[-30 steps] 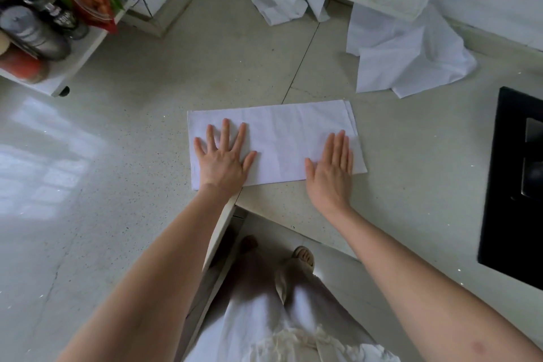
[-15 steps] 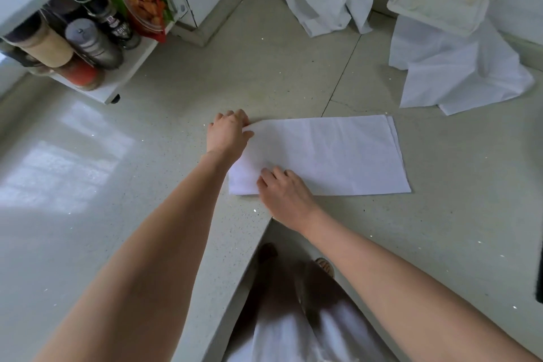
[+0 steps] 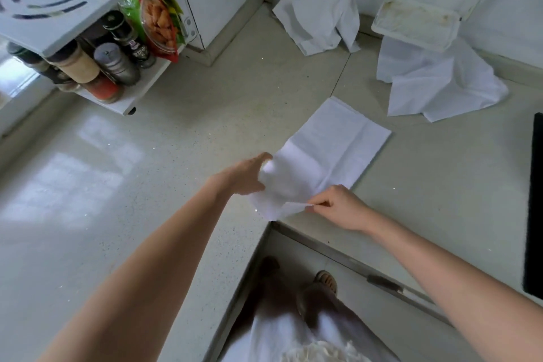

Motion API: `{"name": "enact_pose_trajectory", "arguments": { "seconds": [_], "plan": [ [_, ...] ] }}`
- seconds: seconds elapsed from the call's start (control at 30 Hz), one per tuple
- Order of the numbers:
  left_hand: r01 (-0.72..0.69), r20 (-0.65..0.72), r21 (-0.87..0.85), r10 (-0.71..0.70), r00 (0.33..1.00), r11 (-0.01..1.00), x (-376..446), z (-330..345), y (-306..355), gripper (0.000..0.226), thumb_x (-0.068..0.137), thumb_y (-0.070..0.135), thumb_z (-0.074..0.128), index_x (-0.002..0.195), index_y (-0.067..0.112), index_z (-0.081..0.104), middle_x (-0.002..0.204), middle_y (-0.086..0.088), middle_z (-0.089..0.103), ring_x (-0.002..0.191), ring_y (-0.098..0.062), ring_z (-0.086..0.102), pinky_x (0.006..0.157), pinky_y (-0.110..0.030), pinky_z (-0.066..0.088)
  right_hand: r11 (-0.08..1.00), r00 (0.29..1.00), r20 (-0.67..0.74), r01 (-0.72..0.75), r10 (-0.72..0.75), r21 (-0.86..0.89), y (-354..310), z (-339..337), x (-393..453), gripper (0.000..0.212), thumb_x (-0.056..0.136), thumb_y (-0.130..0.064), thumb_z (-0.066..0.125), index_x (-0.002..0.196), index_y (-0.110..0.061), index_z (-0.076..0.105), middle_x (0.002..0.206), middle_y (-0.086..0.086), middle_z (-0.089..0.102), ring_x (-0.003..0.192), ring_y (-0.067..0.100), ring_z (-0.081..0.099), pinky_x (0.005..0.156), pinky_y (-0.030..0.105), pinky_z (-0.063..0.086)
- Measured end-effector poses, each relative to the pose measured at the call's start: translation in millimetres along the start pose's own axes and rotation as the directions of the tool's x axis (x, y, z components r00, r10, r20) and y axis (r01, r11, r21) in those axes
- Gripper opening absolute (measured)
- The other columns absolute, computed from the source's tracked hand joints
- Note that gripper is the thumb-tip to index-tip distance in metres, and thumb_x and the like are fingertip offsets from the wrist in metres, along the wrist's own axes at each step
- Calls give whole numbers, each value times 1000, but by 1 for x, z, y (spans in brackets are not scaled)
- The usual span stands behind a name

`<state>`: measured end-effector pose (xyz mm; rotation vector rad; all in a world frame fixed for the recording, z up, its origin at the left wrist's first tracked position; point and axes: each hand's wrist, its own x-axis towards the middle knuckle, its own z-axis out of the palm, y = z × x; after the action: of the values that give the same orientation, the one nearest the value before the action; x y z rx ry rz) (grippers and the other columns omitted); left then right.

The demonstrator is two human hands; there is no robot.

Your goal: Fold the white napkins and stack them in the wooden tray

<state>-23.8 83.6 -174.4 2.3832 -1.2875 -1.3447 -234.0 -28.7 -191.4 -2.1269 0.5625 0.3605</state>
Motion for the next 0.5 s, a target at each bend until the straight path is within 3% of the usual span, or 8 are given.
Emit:
{"name": "enact_pose_trajectory", "arguments": {
  "seconds": [0.07,0.1,0.13,0.2,0.27,0.33,0.4,0.5],
  "plan": [
    [-65,152,-23,68,986,998,-8,8,21,73,91,6,50,151,34,19,92,-6,63,63,-11,56,56,-18,44,985,994,18,-106,104,136,16,-13,-21,28,93,-19,59,66,-14,64,53,-8,38,49,3,32,55,25,28],
    [-81,177,-48,88,980,996,-9,11,30,78,92,8,50,150,40,12,81,-2,61,58,-11,53,56,-18,43,966,988,6,-155,157,205,24,-19,-32,32,93,-21,59,63,-12,59,53,-4,40,51,5,32,57,27,27],
    [-100,171,-76,112,979,992,-9,13,39,83,91,10,53,149,45,5,76,0,60,58,-14,52,58,-20,44,945,980,-19,-185,197,270,32,-25,-43,29,94,-21,59,67,-10,61,58,1,53,56,5,40,59,27,30],
    [-118,169,-153,144,975,981,-8,15,55,89,91,8,57,146,49,2,85,-2,67,68,-24,62,70,-29,54,895,969,-62,-195,239,401,44,-34,-63,18,96,-18,56,92,-8,71,93,8,73,78,9,57,72,26,41],
    [-66,243,-236,125,962,969,-12,15,73,72,91,-1,52,142,44,28,95,-5,68,76,-23,67,77,-29,56,846,956,-95,-196,277,495,53,-41,-79,16,97,-18,53,101,-17,69,106,3,71,89,9,61,80,24,43],
    [-24,354,-208,98,930,978,-17,15,88,39,95,2,43,127,19,57,87,-7,69,81,-24,70,81,-27,56,793,945,-116,-187,307,580,59,-44,-90,18,99,-16,49,98,-24,65,100,-6,70,84,2,65,78,15,48],
    [34,440,-253,83,894,967,-20,15,98,33,101,22,37,117,5,59,77,-9,69,81,-25,70,86,-28,55,720,929,-138,-166,343,674,65,-42,-94,19,100,-12,46,99,-21,62,93,-8,69,75,-3,66,66,11,50],
    [-31,389,-313,158,908,949,-16,13,98,77,82,79,29,117,17,58,87,-2,61,83,-17,59,97,-35,47,631,894,-195,-116,402,767,69,-38,-95,19,101,-12,43,104,-21,60,96,-4,69,76,3,68,66,19,54]
  ]
}}
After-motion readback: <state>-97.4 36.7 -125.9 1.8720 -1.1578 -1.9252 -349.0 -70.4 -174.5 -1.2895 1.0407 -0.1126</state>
